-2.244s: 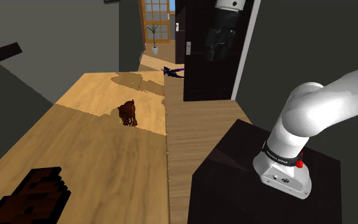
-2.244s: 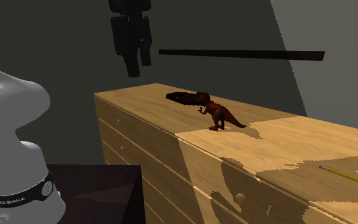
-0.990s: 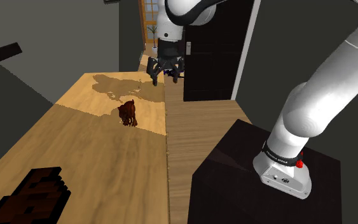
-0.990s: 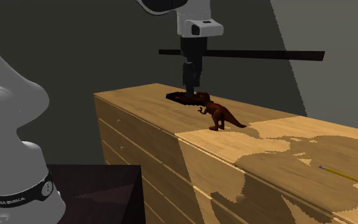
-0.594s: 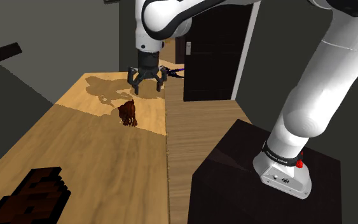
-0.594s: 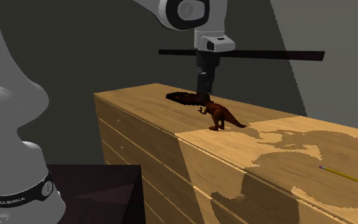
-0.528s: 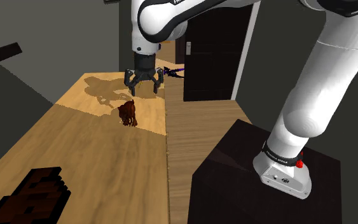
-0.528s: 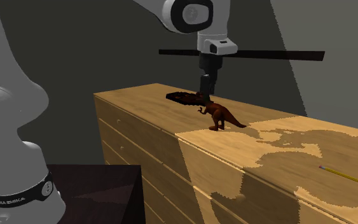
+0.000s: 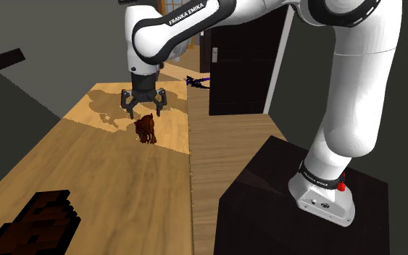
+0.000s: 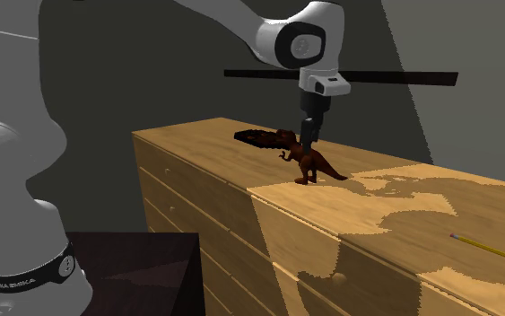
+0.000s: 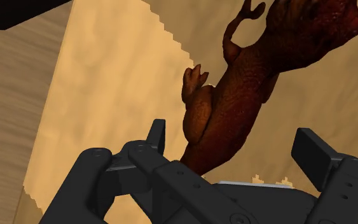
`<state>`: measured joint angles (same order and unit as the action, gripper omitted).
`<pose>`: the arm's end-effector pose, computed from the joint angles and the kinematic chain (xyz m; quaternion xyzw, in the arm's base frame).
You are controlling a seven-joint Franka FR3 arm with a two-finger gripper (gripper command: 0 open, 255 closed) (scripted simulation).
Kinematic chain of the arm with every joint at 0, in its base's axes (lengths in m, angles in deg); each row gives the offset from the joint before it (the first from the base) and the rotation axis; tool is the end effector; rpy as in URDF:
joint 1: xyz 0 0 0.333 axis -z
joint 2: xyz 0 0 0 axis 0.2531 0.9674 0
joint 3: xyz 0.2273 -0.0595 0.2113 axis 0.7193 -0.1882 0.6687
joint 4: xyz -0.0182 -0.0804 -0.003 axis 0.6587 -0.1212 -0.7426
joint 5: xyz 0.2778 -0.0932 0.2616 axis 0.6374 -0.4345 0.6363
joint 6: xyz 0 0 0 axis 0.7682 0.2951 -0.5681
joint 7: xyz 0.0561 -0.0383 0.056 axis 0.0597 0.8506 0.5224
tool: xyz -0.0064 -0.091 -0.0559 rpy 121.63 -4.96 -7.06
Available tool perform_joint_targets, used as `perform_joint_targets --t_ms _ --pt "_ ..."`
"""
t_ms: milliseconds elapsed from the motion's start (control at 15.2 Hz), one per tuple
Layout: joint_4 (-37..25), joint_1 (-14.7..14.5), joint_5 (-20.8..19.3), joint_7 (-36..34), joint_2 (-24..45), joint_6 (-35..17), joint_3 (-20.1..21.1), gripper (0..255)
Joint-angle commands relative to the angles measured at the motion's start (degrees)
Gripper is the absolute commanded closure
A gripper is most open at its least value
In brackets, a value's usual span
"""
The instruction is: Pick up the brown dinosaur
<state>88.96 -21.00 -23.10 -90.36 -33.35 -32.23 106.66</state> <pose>0.5714 0.2650 0.4135 -0.9736 0.2139 0.0125 0.0787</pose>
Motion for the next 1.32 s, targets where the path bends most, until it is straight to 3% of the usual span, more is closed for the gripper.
perform_joint_targets --t_ms 0,396,462,1254 --pt "0.59 -0.08 -0.15 -0.1 0.63 -1.21 -0.07 0" --pt "2.33 -0.24 -0.53 -0.03 2.05 -4.32 -0.21 0" --pt "2.21 -0.25 -0.56 -0.04 2.16 -4.3 -0.23 255" --pt "1.22 -0.13 -0.27 -0.07 1.09 -2.29 -0.11 255"
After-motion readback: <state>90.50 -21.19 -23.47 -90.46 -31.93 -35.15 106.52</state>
